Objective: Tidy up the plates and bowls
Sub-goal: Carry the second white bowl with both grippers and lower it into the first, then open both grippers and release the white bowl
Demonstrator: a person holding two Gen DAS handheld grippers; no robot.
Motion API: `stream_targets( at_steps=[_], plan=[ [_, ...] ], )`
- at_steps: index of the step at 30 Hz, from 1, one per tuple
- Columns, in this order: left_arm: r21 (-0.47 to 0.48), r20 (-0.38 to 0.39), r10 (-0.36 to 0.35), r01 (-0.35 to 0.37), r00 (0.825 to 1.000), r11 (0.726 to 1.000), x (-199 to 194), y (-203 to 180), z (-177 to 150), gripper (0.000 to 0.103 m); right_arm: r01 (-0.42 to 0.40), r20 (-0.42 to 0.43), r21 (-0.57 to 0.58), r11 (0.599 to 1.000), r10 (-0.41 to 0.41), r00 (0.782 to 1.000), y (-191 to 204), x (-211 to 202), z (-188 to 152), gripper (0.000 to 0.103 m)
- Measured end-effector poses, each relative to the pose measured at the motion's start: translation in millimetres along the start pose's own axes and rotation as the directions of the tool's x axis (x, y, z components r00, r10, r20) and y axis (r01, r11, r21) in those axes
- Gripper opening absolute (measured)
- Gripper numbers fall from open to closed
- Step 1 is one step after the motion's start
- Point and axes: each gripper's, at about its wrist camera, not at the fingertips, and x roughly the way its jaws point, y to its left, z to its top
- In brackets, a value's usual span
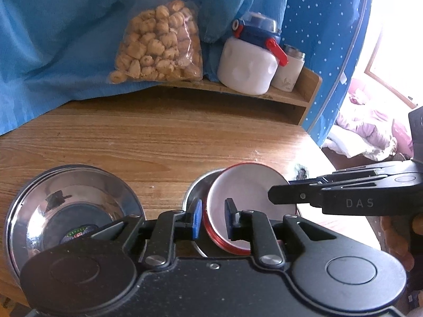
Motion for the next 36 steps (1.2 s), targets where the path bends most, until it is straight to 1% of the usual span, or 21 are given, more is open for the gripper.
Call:
stream_targets(
  at_steps=[4,5,6,7,8,9,10,11,13,14,15,16,18,20,23,26,28,30,31,33,36],
  plan=[
    [-0.047,0.014,0.003,-0.003,1.000,0.999,-2,9,1,0.033,-0.004,0.016,-0.004,1.000,0.004,1.000,-1,-4,-2,0.016],
    [-0.058,0.021,0.010,-0.009,1.000,0.998,-3,11,2,0.035,-0.005,0.022,-0.003,1.000,0.005,1.000,-2,-6,-2,0.016],
    [-0.065,0.030,0.016,-0.014,0.999,0.998,-4,13,2,0.041,-0.004,0.025,-0.002,1.000,0.004,1.000,-2,-7,-1,0.017],
    [-0.070,0.045,0.021,-0.018,0.999,0.997,-6,14,3,0.050,-0.007,0.028,-0.001,1.000,0.007,1.000,-3,-9,-1,0.018],
    [-0.074,0.065,0.031,-0.026,0.997,0.997,-8,15,4,0.057,-0.008,0.032,0.002,1.000,0.008,0.999,-4,-10,-1,0.020],
    [-0.081,0.085,0.043,-0.036,0.995,0.996,-10,15,4,0.071,-0.008,0.039,0.004,1.000,0.008,0.999,-5,-12,0,0.021],
    [-0.089,0.107,0.059,-0.049,0.992,0.995,-12,15,5,0.083,-0.009,0.048,0.002,1.000,0.009,0.999,-6,-13,0,0.021],
    [-0.095,0.128,0.073,-0.061,0.989,0.994,-14,14,6,0.087,-0.007,0.061,-0.001,1.000,0.007,0.998,-7,-15,0,0.022],
    [-0.098,0.150,0.090,-0.076,0.985,0.992,-16,14,8,0.097,-0.004,0.081,0.008,1.000,0.003,0.997,-10,-16,-1,0.028],
    [-0.100,0.159,0.095,-0.080,0.983,0.992,-18,13,8,0.099,-0.003,0.088,0.018,1.000,0.001,0.996,-13,-16,0,0.037],
    [-0.102,0.167,0.100,-0.084,0.981,0.991,-19,13,9,0.102,-0.004,0.093,0.029,1.000,0.001,0.996,-16,-16,1,0.053],
    [-0.106,0.176,0.107,-0.089,0.979,0.990,-20,13,8,0.102,-0.005,0.100,0.044,0.999,0.001,0.995,-19,-16,2,0.061],
    [-0.106,0.179,0.125,-0.107,0.976,0.989,-21,13,8,0.102,-0.004,0.120,0.098,0.995,-0.008,0.993,-28,-17,4,0.092],
    [-0.117,0.179,0.146,-0.127,0.973,0.985,-23,12,6,0.102,0.014,0.139,0.152,0.988,-0.035,0.990,-37,-18,5,0.102],
    [-0.134,0.188,0.161,-0.137,0.969,0.982,-31,14,-1,0.102,0.070,0.145,0.179,0.981,-0.096,0.985,-48,-19,8,0.103],
    [-0.130,0.173,0.175,-0.154,0.969,0.979,-38,13,-6,0.102,0.097,0.122,0.194,0.976,-0.122,0.985,-55,-18,8,0.103],
    [-0.121,0.173,0.166,-0.147,0.971,0.982,-44,11,-10,0.102,0.108,0.105,0.192,0.975,-0.130,0.986,-56,-18,8,0.103],
    [-0.109,0.203,0.144,-0.123,0.969,0.986,-50,9,-14,0.102,0.112,0.096,0.183,0.977,-0.131,0.987,-54,-18,7,0.103],
    [-0.105,0.223,0.140,-0.119,0.965,0.987,-52,7,-16,0.102,0.112,0.092,0.177,0.978,-0.130,0.987,-53,-19,7,0.103],
    [-0.095,0.243,0.153,-0.134,0.958,0.986,-55,3,-20,0.102,0.109,0.088,0.166,0.980,-0.124,0.988,-50,-20,5,0.103],
    [-0.074,0.231,0.161,-0.148,0.960,0.986,-53,-1,-25,0.102,0.133,0.068,0.124,0.983,-0.142,0.988,-45,-20,4,0.103]
  ],
)
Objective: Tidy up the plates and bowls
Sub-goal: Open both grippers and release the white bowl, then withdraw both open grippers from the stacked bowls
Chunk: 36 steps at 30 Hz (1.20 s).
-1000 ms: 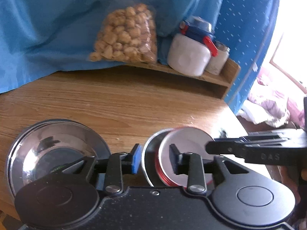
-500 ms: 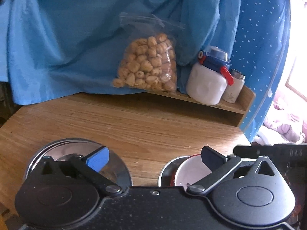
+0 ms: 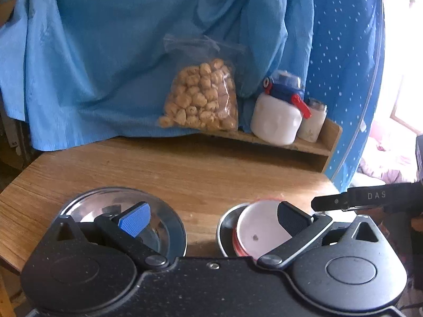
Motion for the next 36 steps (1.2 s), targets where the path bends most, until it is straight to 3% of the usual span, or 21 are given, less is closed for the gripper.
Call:
stream_targets(
  at_steps=[3,6,8,12,16,25,33,36],
  plan=[
    [-0.018,-0.058,-0.013,0.012,0.998,1.000,4,-1,-5,0.102,0.015,0.011,-0.058,0.998,-0.014,1.000,5,-1,-2,0.103],
    [-0.067,-0.122,-0.090,0.082,0.988,0.994,4,0,-16,0.102,-0.043,0.010,-0.127,0.991,0.045,0.999,9,-3,-7,0.103],
    [-0.070,-0.152,-0.102,0.092,0.983,0.993,4,-2,-25,0.102,-0.039,-0.013,-0.158,0.987,0.038,0.999,13,-2,-10,0.103],
    [-0.054,-0.152,-0.099,0.092,0.983,0.994,5,-6,-32,0.102,-0.024,-0.016,-0.209,0.978,0.022,1.000,19,-3,-12,0.103],
    [-0.104,-0.149,-0.130,0.115,0.980,0.988,7,-4,-39,0.102,-0.053,-0.015,-0.213,0.976,0.051,0.999,20,-5,-12,0.103],
    [-0.251,-0.204,-0.163,0.110,0.965,0.962,22,6,-54,0.102,-0.052,-0.027,-0.223,0.974,0.047,0.999,21,-4,-15,0.103],
    [-0.270,-0.198,-0.101,0.045,0.975,0.962,20,11,-55,0.102,-0.018,-0.033,-0.240,0.971,0.010,0.999,22,-5,-18,0.103],
    [-0.312,-0.196,-0.089,0.024,0.976,0.950,20,16,-55,0.102,-0.019,-0.040,-0.243,0.970,0.009,0.999,22,-3,-19,0.103]
  ],
)
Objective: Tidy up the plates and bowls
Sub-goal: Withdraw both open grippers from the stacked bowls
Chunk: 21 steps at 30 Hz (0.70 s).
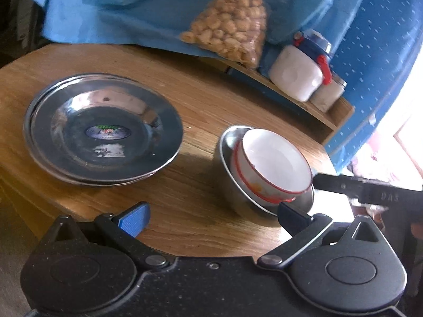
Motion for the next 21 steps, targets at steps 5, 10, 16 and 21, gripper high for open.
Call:
stream_targets(
  at_steps=[5,10,16,21],
  plan=[
    [-0.069,0.019,0.024,-0.022,1.000,0.997,4,4,1,0.102,0.012,-0.006,-0.013,1.000,-0.012,1.000,2,3,1,0.103],
    [-0.063,0.052,0.096,-0.093,0.994,0.994,9,0,2,0.102,0.011,-0.016,-0.022,1.000,-0.011,1.000,3,5,1,0.103],
    [-0.057,0.085,0.140,-0.135,0.987,0.989,11,-6,-3,0.102,0.036,-0.017,-0.045,0.998,-0.037,0.999,6,8,0,0.103],
    [-0.070,0.104,0.156,-0.149,0.982,0.986,11,-7,-5,0.102,0.040,-0.022,-0.052,0.998,-0.041,0.999,7,11,-2,0.103]
  ],
)
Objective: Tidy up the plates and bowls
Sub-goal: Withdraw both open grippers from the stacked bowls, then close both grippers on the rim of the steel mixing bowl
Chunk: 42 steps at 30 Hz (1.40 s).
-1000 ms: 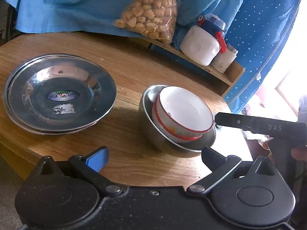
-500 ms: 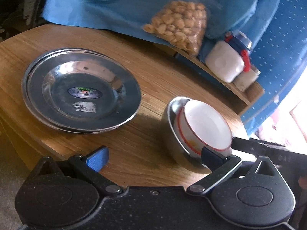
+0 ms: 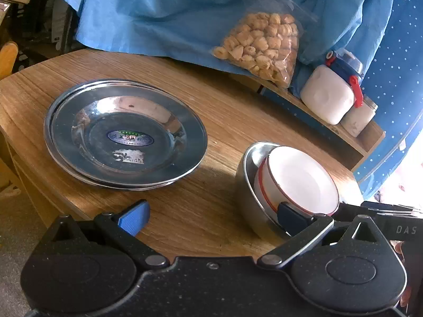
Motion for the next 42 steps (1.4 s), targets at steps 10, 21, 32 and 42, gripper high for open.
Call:
stream_targets(
  at_steps=[10,21,32,42],
  plan=[
    [-0.019,0.029,0.032,-0.031,0.999,0.999,-4,-3,-7,0.102,0.039,0.041,-0.001,0.999,-0.039,0.998,7,0,-8,0.103],
    [-0.047,0.061,0.058,-0.055,0.996,0.997,-9,-5,-14,0.102,0.087,0.092,-0.044,0.995,-0.083,0.992,17,-6,-13,0.103],
    [-0.098,0.088,-0.017,0.026,0.996,0.995,-13,-1,-20,0.084,0.083,0.109,-0.037,0.996,-0.079,0.991,16,-9,-18,0.103],
    [-0.127,0.098,-0.045,0.057,0.994,0.990,-14,-3,-21,0.069,0.185,0.149,-0.104,0.977,-0.169,0.974,33,-12,-19,0.103]
  ],
)
